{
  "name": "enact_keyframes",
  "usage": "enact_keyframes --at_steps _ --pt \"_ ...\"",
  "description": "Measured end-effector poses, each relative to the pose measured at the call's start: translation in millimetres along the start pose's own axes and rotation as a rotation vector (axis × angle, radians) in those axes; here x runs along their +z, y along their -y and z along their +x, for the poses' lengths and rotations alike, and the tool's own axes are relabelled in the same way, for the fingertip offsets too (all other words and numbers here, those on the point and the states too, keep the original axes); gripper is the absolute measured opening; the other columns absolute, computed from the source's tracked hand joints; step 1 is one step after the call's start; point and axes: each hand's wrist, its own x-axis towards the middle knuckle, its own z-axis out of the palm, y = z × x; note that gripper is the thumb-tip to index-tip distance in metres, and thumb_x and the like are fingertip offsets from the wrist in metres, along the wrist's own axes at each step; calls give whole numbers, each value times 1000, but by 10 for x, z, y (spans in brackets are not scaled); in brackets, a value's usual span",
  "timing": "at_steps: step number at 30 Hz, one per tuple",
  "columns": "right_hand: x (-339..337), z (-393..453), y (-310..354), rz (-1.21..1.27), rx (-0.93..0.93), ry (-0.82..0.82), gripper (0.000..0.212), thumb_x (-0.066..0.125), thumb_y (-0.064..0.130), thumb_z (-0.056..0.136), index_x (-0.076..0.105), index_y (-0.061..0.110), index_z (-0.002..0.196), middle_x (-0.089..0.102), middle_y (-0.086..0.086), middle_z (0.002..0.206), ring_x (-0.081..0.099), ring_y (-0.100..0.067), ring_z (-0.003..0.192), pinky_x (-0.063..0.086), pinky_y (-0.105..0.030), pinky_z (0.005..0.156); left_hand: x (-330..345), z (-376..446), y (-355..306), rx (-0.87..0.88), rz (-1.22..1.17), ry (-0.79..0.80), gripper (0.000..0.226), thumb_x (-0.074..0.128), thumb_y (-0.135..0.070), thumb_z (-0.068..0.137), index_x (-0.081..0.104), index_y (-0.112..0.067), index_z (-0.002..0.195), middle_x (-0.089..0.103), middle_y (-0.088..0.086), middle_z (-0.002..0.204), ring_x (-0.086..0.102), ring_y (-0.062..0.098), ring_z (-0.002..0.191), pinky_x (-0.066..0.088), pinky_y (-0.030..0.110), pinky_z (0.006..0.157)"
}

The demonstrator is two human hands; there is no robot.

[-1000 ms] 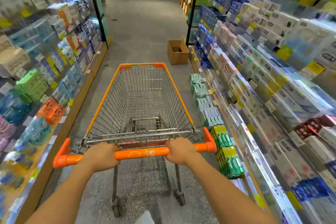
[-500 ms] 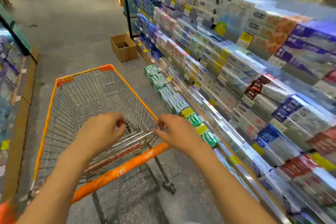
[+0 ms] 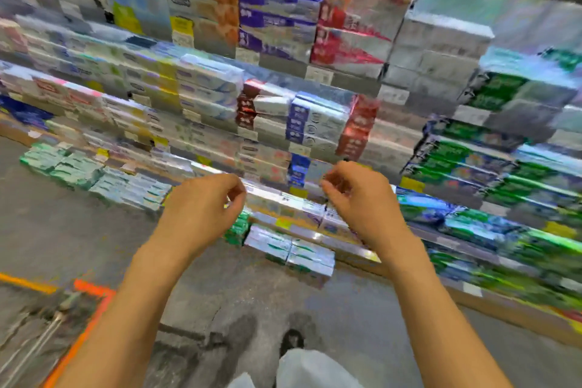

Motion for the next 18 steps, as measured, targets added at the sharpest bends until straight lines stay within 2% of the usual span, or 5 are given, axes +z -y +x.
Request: enact_keyframes --at_steps 2,5,11,15,18 --pt "-30 62 -245 10 35 -5 9 63 21 90 62 14 85 62 2 78 51 -13 68 40 -28 63 169 263 -107 20 -15 16 5 61 -22 88 64 -22 84 68 -4 80 64 25 79 50 36 64" --pt "-35 177 -539 18 85 -17 8 62 22 90 65 15 90 65 5 81 58 -15 72 49 -33 67 394 561 -222 41 -21 35 6 60 -22 88 66 -21 87 63 -8 77 62 21 80 44 30 64" --pt "81 192 -1087 21 188 -83 6 65 17 88 63 13 84 57 8 74 53 -12 66 49 -33 61 933 998 -244 58 -92 124 6 60 -19 89 65 -21 86 51 -18 69 59 19 74 43 32 61" --pt "432 35 -1542 26 360 -84 7 62 18 90 64 12 88 61 6 80 57 -15 70 50 -36 64 1641 1240 -101 44 -143 194 6 61 -18 88 66 -20 85 54 -12 72 56 17 71 39 30 59" --pt "910 -142 -1937 14 462 -124 10 60 19 92 65 11 94 62 2 82 55 -13 71 48 -31 64 2343 1313 136 27 -168 244 5 62 -14 87 66 -18 84 54 -11 73 52 15 70 32 27 61"
